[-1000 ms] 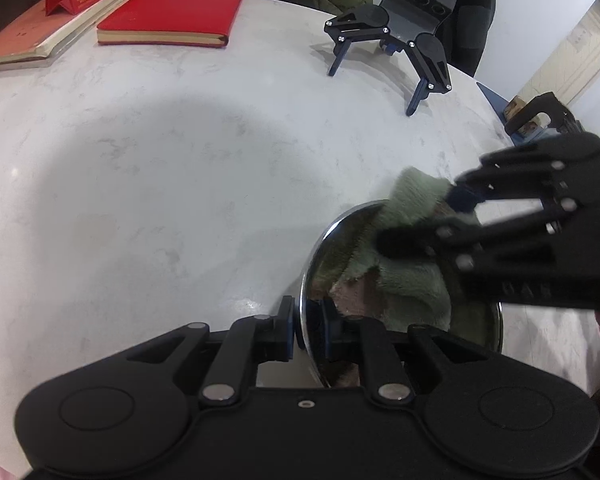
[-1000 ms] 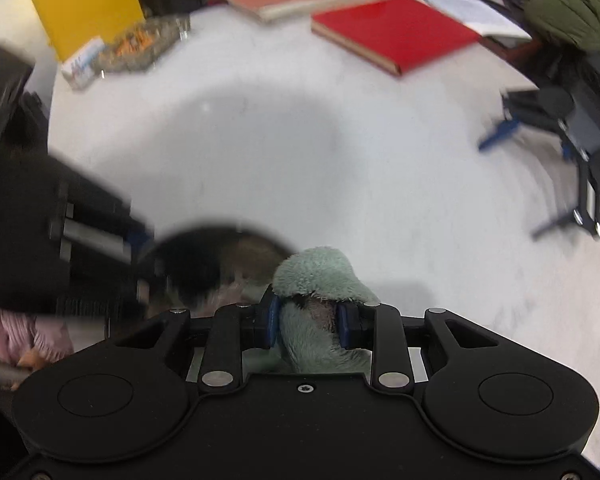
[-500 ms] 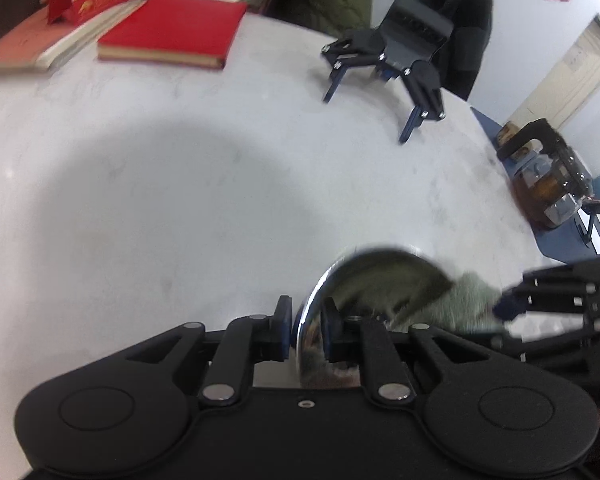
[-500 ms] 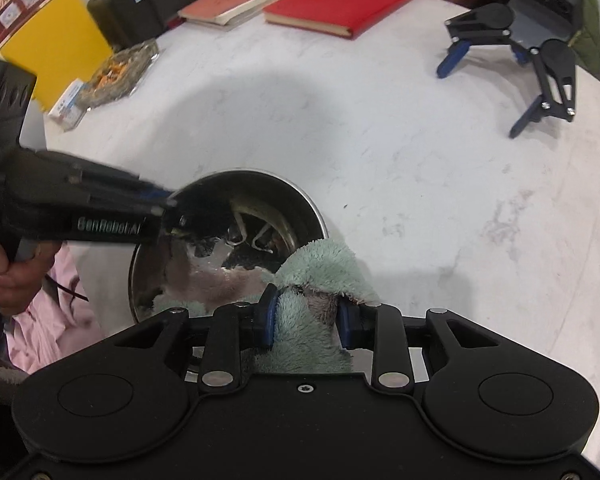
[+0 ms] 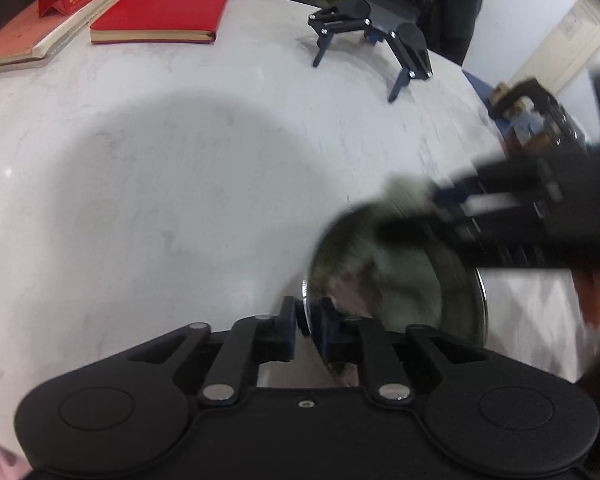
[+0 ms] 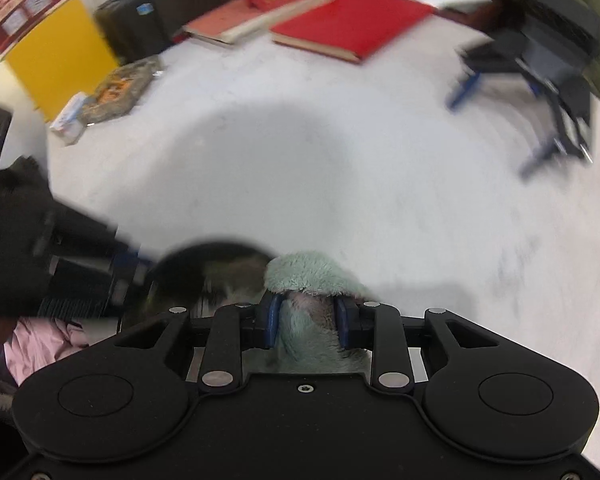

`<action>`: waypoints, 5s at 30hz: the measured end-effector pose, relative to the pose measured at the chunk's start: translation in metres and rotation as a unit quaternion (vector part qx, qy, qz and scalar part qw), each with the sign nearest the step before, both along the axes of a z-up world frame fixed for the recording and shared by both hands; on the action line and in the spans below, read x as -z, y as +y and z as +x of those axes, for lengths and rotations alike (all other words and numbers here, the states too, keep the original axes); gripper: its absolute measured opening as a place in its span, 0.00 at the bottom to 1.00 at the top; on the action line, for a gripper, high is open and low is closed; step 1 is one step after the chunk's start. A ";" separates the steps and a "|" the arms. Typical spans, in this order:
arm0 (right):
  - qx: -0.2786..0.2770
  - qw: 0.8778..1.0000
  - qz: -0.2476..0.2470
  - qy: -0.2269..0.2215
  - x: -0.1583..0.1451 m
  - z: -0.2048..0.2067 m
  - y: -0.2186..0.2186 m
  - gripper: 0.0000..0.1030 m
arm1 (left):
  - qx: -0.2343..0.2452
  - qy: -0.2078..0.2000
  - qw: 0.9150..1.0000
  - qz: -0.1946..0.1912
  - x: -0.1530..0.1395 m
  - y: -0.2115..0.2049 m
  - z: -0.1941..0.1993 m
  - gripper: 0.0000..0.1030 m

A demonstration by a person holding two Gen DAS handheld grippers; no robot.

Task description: Clean bowl

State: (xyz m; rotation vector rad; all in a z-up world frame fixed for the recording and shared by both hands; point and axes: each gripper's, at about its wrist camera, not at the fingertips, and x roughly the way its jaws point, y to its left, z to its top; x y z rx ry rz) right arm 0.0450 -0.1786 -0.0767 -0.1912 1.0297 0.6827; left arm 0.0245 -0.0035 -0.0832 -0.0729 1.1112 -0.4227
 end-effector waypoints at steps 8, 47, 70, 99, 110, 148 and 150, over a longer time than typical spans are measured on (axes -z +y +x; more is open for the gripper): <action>-0.056 0.998 -0.033 -0.018 -0.003 0.004 0.025 0.26 | -0.017 0.001 0.999 -0.029 0.012 0.002 0.029 0.11; -0.042 0.997 -0.053 -0.026 0.004 0.008 0.035 0.26 | -0.078 -0.018 0.997 -0.012 0.011 0.036 0.031 0.10; -0.005 0.999 -0.031 -0.023 0.007 0.022 0.038 0.26 | -0.092 -0.013 0.996 -0.013 0.014 0.032 0.026 0.11; 0.078 0.997 0.012 0.014 0.011 -0.014 0.008 0.26 | -0.086 -0.043 0.995 -0.011 0.000 0.023 0.046 0.13; -0.022 0.998 -0.021 -0.047 -0.001 0.017 0.029 0.26 | -0.044 -0.018 0.999 0.008 0.001 0.018 0.024 0.12; -0.002 0.997 -0.059 -0.043 0.007 -0.003 0.021 0.26 | -0.067 -0.011 0.998 -0.005 0.014 0.015 0.027 0.11; -0.007 0.997 -0.045 -0.058 0.001 0.008 0.030 0.26 | -0.064 -0.010 0.998 -0.002 0.013 0.014 0.027 0.11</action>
